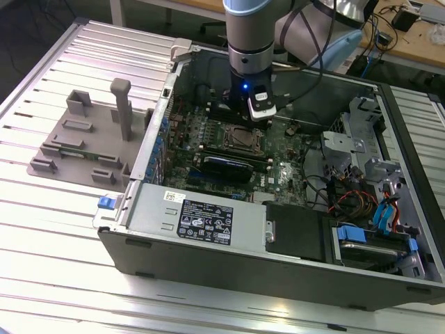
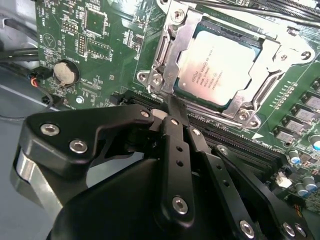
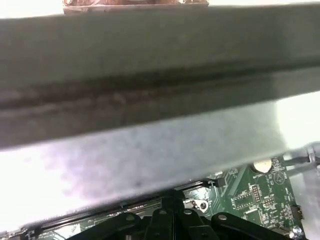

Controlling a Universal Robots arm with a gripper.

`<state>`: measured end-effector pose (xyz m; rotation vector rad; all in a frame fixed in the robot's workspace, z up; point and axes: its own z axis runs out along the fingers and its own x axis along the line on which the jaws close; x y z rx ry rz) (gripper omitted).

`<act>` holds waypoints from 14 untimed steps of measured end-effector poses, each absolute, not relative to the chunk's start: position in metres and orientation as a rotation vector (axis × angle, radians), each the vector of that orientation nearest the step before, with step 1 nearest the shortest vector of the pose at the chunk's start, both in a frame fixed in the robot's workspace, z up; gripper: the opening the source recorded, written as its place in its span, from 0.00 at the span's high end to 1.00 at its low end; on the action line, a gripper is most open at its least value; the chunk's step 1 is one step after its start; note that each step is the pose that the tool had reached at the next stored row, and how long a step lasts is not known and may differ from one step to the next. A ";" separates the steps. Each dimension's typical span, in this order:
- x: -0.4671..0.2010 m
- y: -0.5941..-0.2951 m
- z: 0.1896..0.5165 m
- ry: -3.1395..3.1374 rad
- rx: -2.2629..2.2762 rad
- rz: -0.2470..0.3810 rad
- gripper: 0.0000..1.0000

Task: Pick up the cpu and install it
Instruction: 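Install the first cpu locking lever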

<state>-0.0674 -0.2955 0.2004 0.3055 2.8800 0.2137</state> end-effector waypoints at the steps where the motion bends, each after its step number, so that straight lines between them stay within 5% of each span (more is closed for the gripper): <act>1: -0.067 -0.296 0.203 2.880 0.306 0.213 0.89; 14: -0.067 -0.295 0.248 2.878 0.318 0.207 0.89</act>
